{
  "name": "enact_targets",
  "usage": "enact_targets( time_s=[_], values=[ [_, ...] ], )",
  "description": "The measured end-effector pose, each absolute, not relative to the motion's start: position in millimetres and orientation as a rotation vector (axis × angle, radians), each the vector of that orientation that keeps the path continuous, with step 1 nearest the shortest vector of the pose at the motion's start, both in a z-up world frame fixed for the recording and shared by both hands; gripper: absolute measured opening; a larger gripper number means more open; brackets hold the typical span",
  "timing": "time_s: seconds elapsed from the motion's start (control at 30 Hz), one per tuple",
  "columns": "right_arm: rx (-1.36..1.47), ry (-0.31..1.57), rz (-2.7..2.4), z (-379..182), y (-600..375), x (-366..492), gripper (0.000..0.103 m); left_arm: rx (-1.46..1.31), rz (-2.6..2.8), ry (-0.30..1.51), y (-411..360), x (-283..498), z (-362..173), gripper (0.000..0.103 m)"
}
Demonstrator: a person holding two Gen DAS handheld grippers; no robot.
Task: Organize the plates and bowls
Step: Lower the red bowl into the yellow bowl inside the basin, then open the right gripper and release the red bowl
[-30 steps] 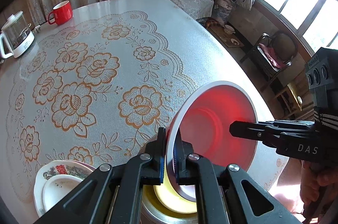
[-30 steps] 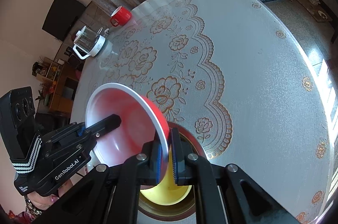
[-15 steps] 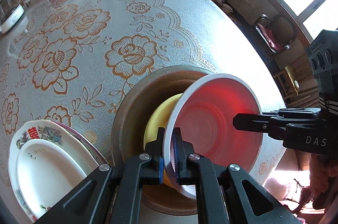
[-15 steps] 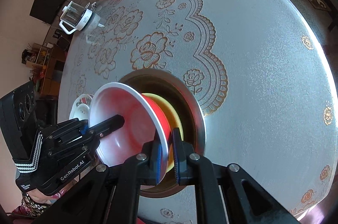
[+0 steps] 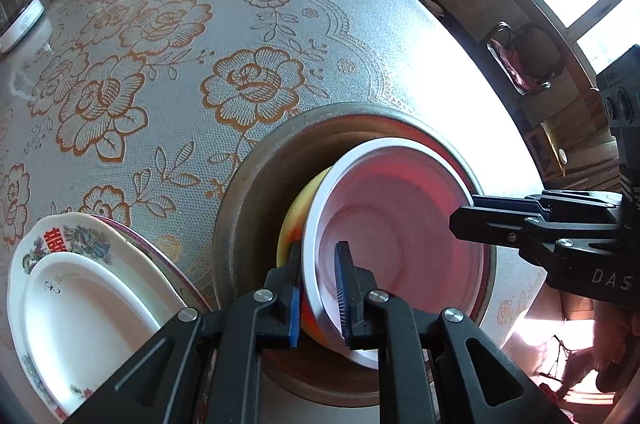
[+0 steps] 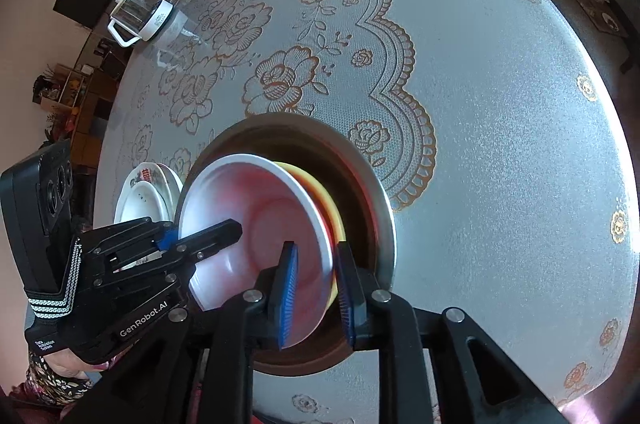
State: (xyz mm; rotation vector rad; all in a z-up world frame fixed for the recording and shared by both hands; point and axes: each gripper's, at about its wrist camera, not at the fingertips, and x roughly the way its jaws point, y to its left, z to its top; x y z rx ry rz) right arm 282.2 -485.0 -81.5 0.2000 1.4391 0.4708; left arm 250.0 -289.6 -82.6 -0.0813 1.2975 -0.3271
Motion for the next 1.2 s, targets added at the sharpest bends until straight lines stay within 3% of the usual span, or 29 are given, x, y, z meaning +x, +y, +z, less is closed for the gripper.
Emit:
enact_targets(
  time_s=[0.2, 0.33, 0.43, 0.7, 0.8, 0.9, 0.97, 1.2],
  values=[
    [0.16, 1.45, 0.466, -83, -484, 281, 0.021, -0.053, -0.307, 1.281, -286, 247, -71, 0.018],
    [0.116, 1.46, 0.474, -86, -480, 279, 0.022, -0.02, -0.317, 1.27, -290, 247, -71, 0.039],
    [0.122, 1.473, 0.473, -91, -478, 280, 0.022, -0.001, -0.324, 1.268, -297, 251, -72, 0.044],
    [0.095, 1.473, 0.48, -94, -469, 281, 0.023, -0.144, -0.361, 1.259, -284, 265, -57, 0.045],
    [0.099, 1.476, 0.484, -97, -468, 281, 0.022, -0.139, -0.346, 1.253, -279, 269, -49, 0.053],
    [0.069, 1.485, 0.486, -99, -464, 281, 0.022, -0.055, -0.318, 1.264, -280, 268, -51, 0.049],
    [0.039, 1.486, 0.49, -100, -460, 280, 0.022, -0.017, -0.321, 1.273, -282, 267, -57, 0.03],
    [-0.011, 1.45, 0.491, -101, -457, 281, 0.019, 0.013, -0.31, 1.252, -287, 265, -67, 0.025]
  ],
)
